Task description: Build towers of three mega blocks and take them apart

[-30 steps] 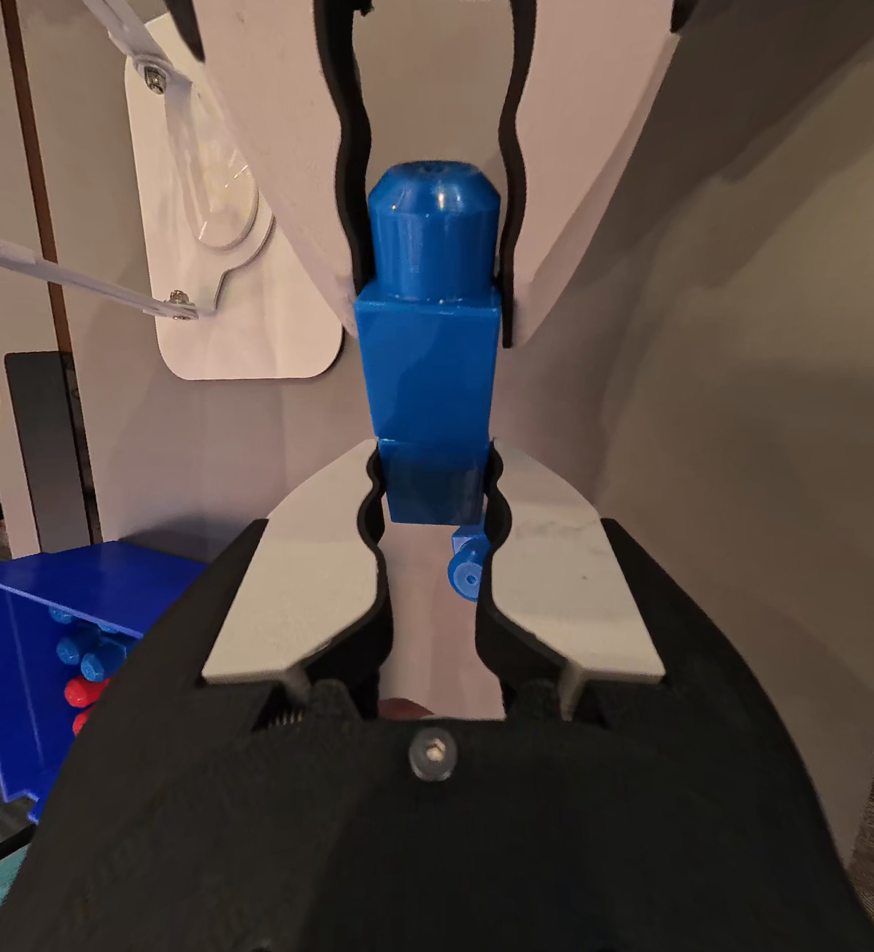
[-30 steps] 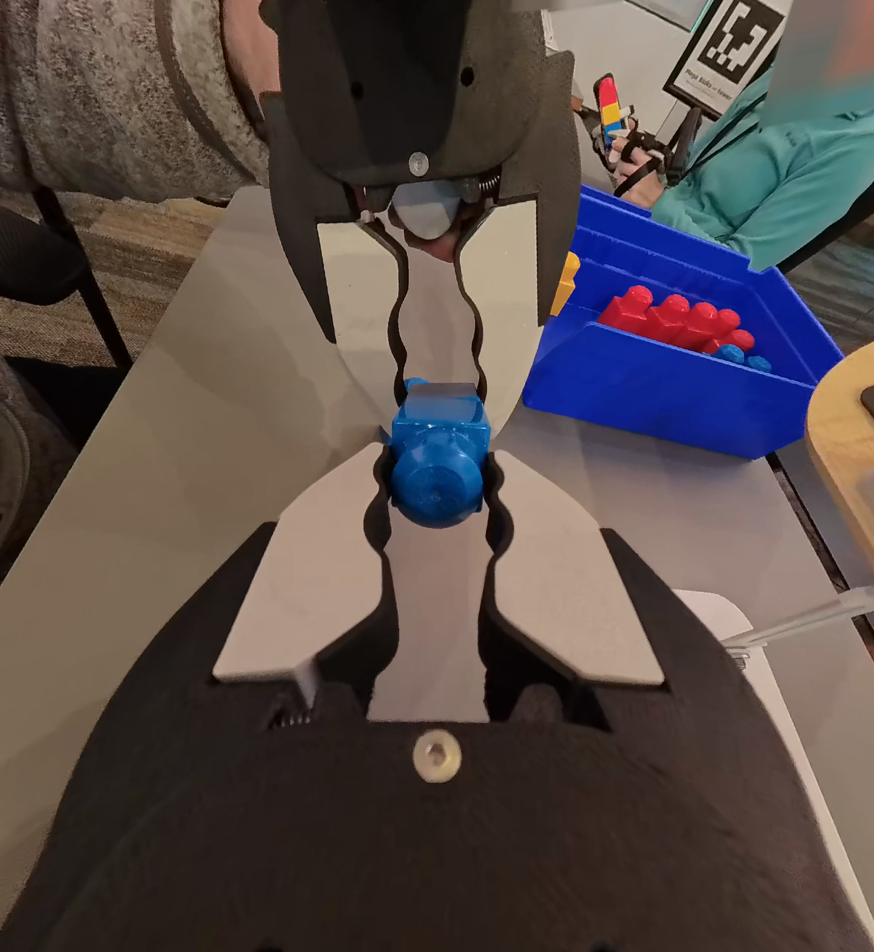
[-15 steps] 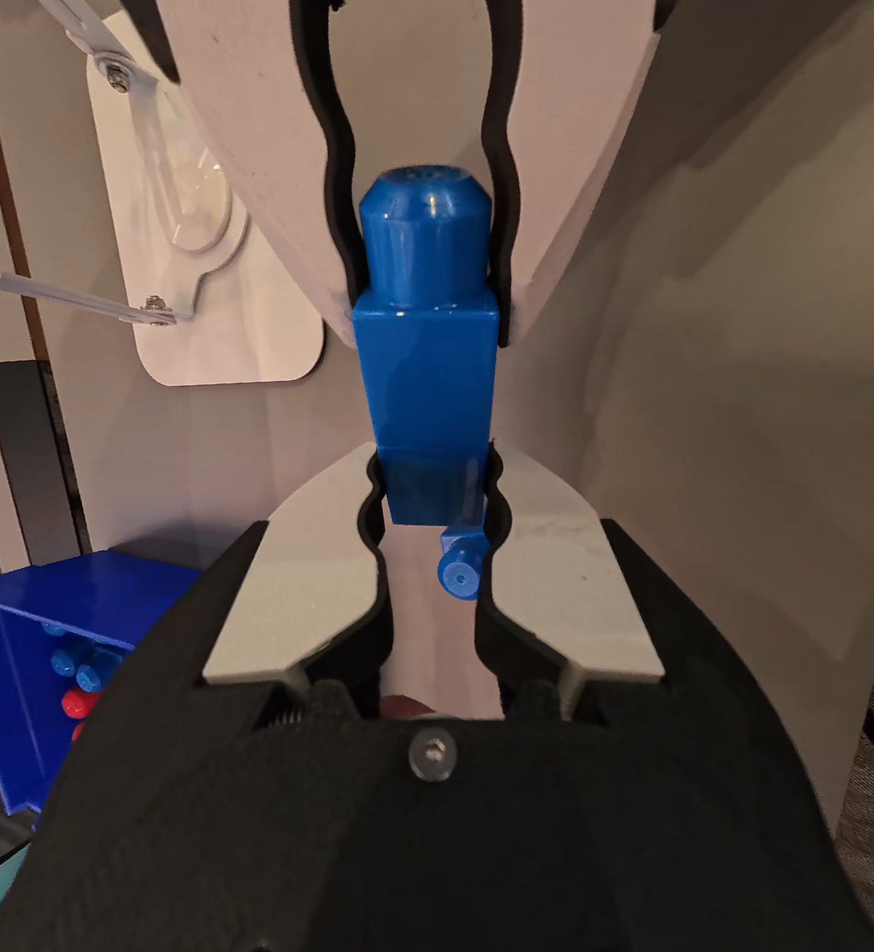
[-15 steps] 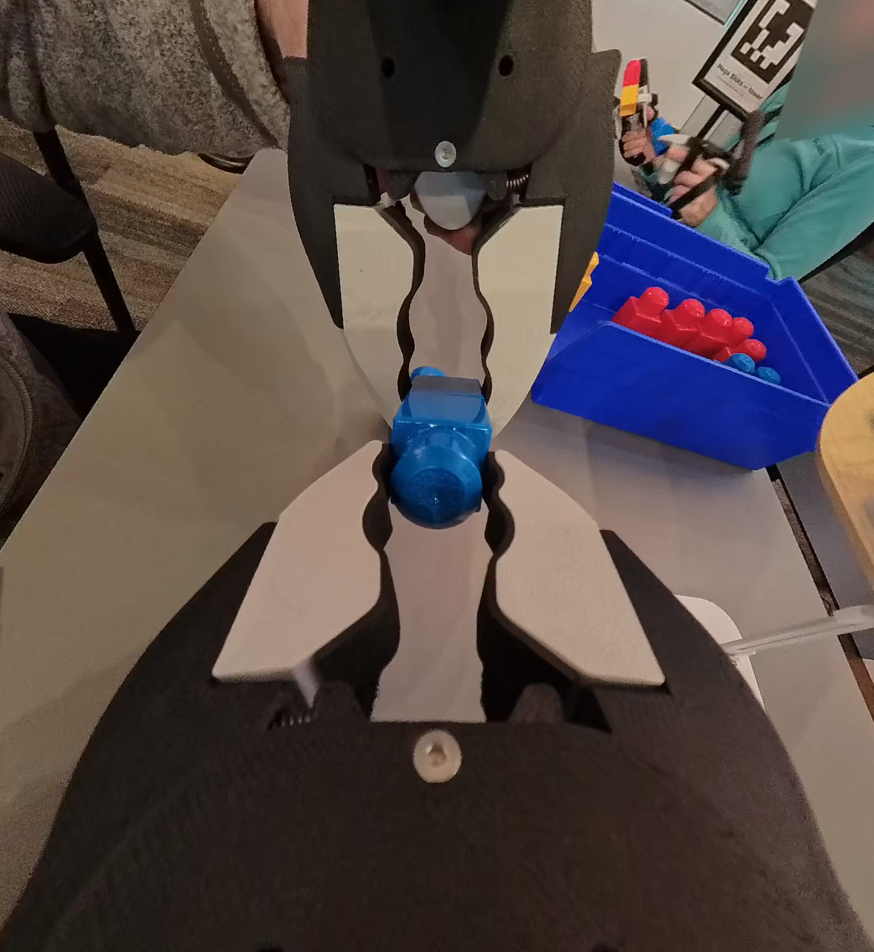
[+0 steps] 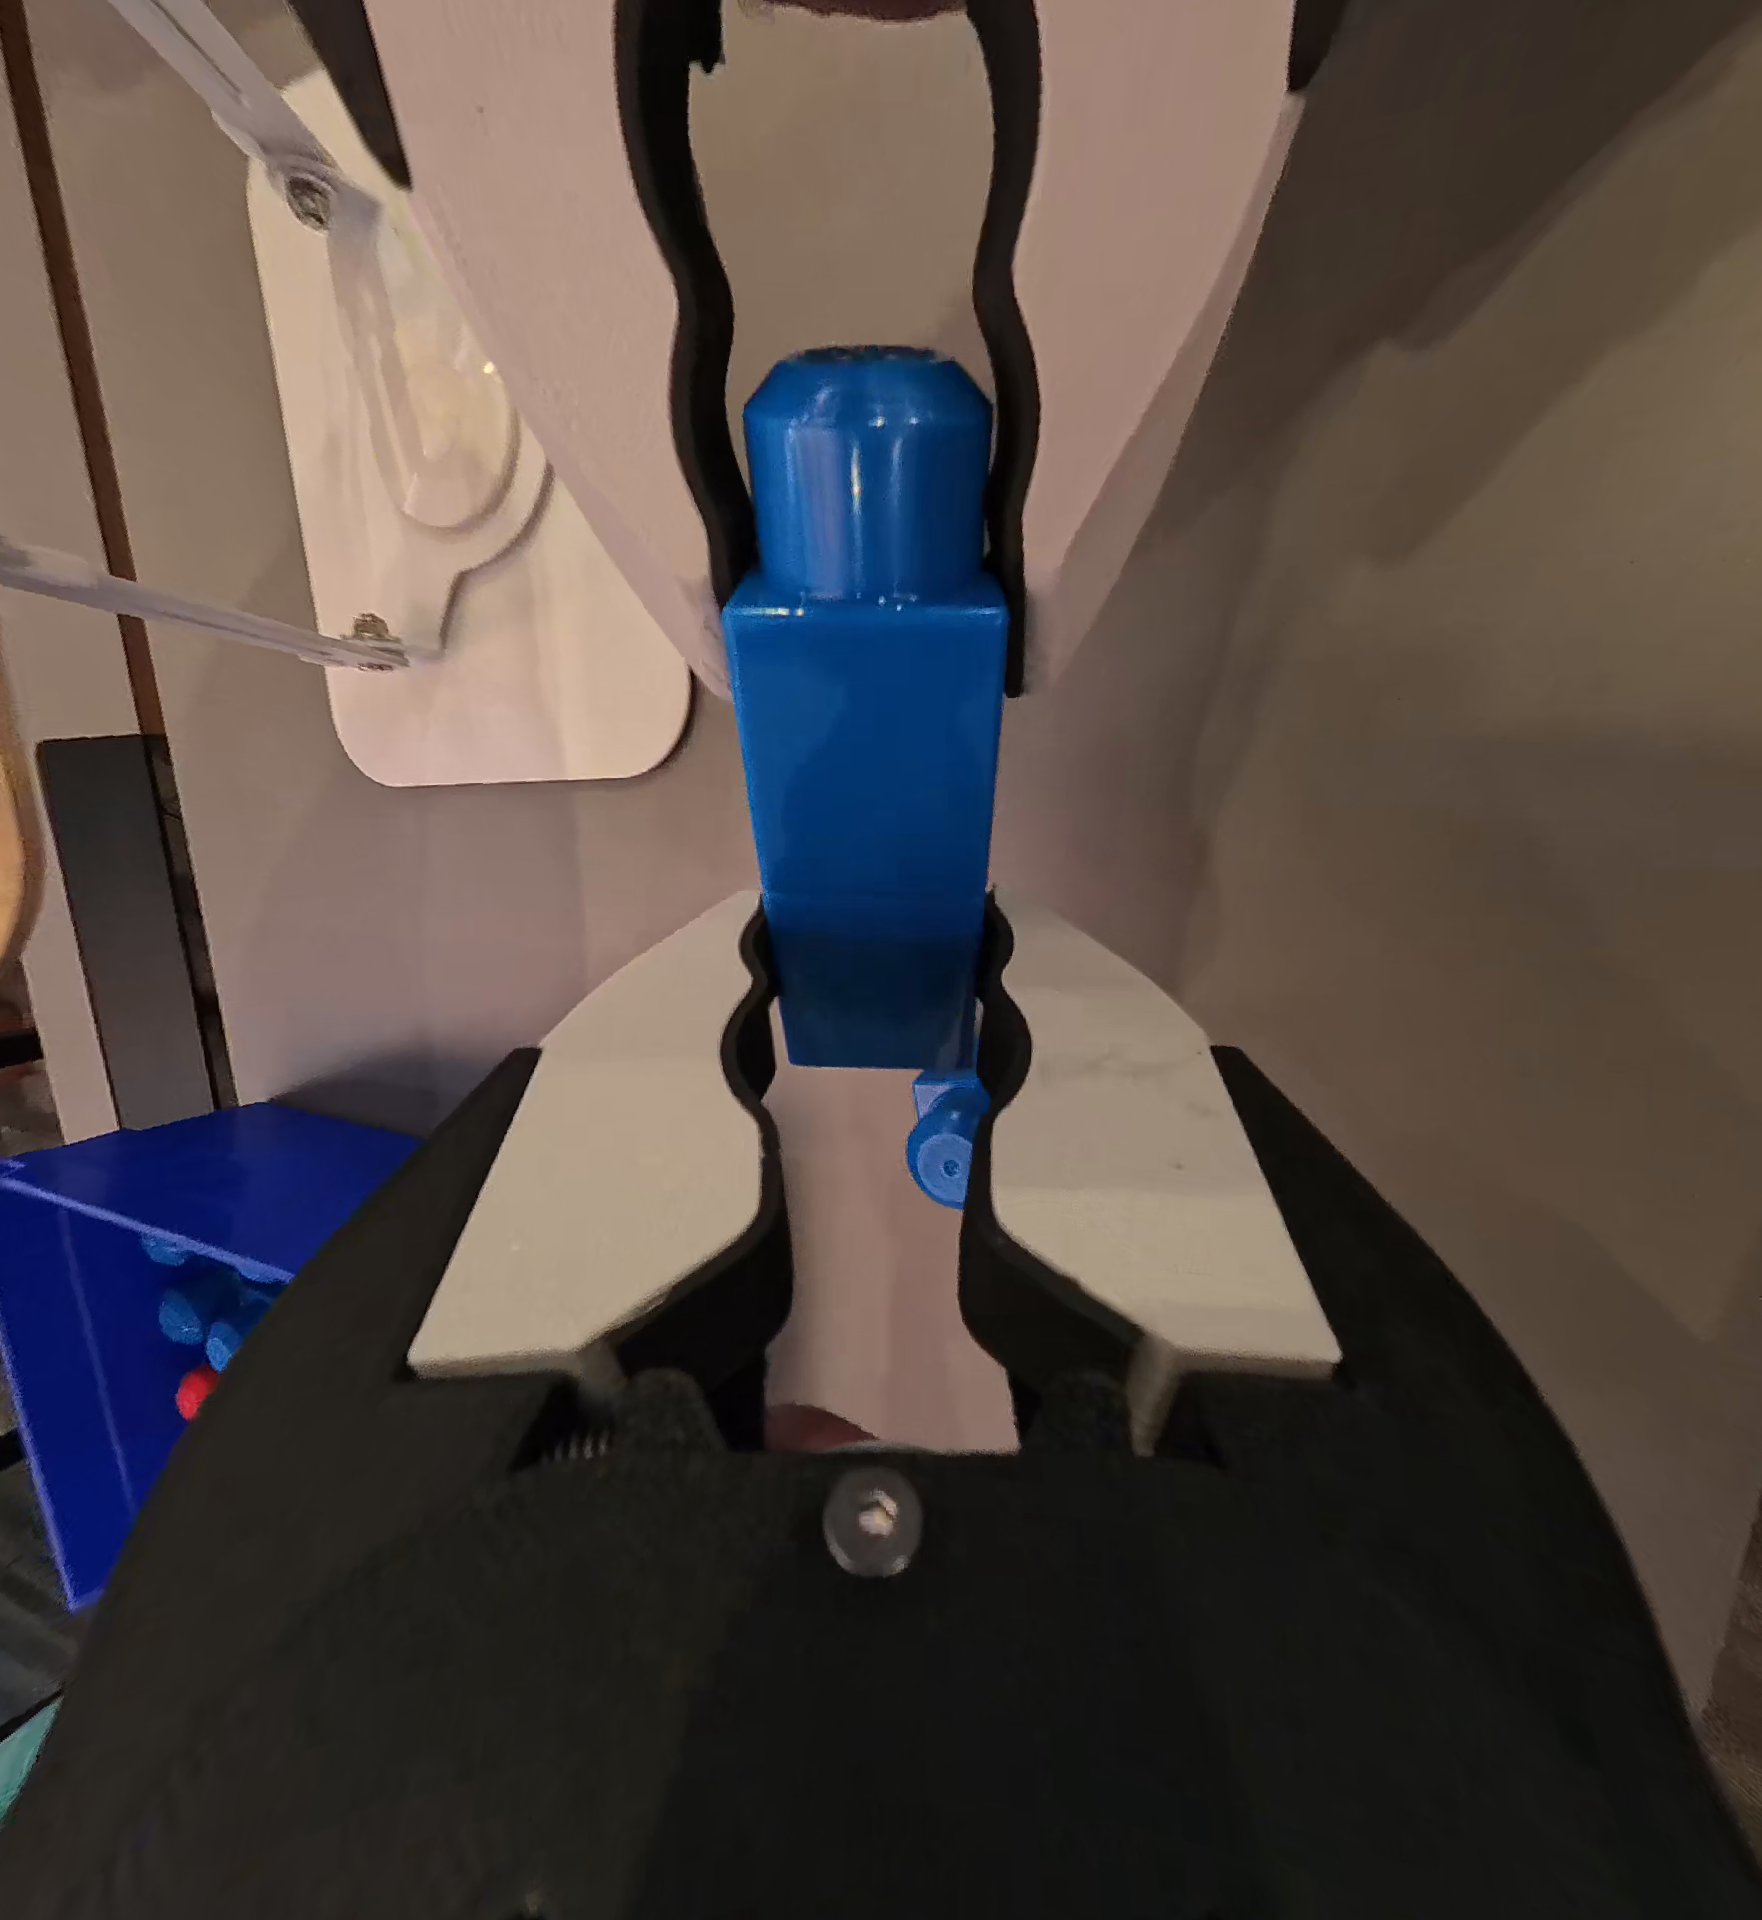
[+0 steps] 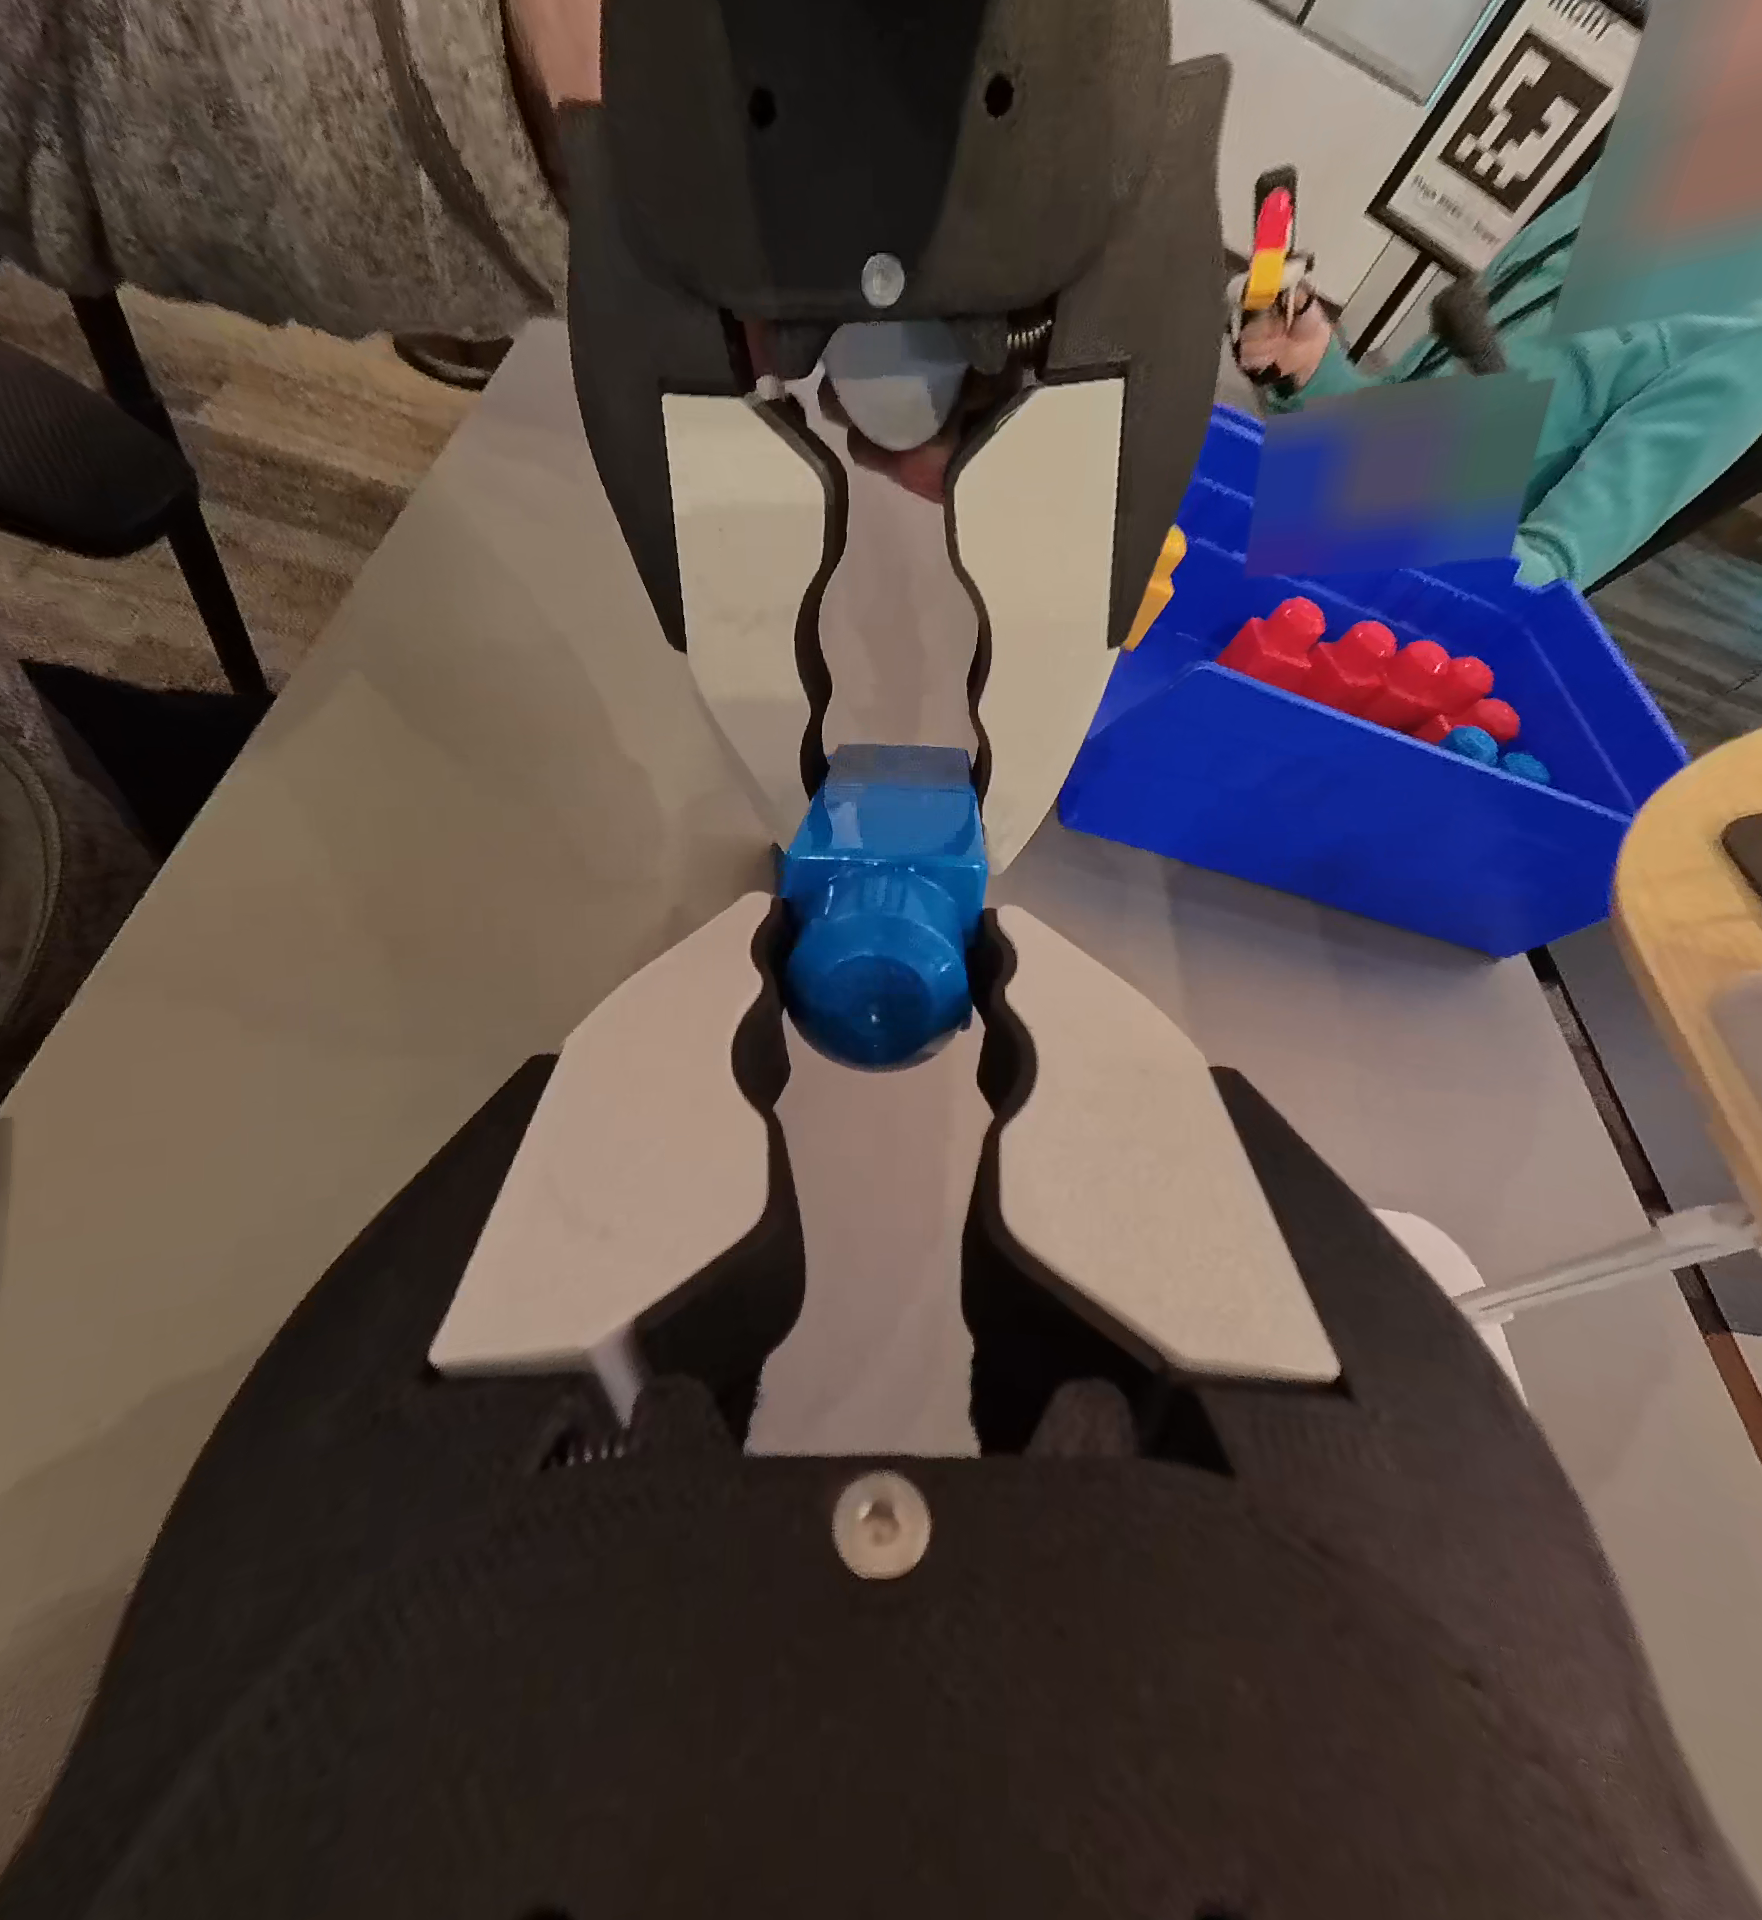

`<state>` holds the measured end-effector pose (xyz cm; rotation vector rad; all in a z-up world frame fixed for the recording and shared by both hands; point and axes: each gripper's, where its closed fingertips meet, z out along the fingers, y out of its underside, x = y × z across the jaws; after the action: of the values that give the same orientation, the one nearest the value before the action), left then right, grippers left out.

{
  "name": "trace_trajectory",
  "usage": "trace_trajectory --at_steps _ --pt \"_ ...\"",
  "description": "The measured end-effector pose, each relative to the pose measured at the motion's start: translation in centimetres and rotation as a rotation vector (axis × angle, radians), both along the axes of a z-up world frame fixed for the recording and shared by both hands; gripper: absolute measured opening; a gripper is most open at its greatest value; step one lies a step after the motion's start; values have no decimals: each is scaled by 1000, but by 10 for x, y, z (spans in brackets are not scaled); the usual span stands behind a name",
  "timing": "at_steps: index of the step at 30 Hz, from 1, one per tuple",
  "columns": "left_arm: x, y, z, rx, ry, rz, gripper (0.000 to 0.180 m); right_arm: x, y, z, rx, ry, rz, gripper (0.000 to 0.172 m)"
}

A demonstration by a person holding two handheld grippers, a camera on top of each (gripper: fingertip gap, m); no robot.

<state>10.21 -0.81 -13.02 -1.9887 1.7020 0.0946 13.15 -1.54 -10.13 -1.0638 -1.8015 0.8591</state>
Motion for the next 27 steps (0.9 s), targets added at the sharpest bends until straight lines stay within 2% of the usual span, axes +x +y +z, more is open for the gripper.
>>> trace_trajectory --at_steps 10,12,15,19,24,27 --pt "2 -4 25 31 -166 -13 39 6 -3 22 -85 125 35 35" --pt "0 -5 30 22 -249 -5 45 11 -3 32 -116 171 45 35" --pt "8 -10 45 12 -456 -42 54 18 -3 46 -154 239 69 35" --pt "23 -19 62 24 -660 -110 37 22 -10 55 -193 292 120 35" --pt "28 -22 69 28 -772 -140 35 24 -13 57 -218 309 142 35" --pt "28 -23 69 47 -773 -150 34 23 -14 56 -219 305 149 35"
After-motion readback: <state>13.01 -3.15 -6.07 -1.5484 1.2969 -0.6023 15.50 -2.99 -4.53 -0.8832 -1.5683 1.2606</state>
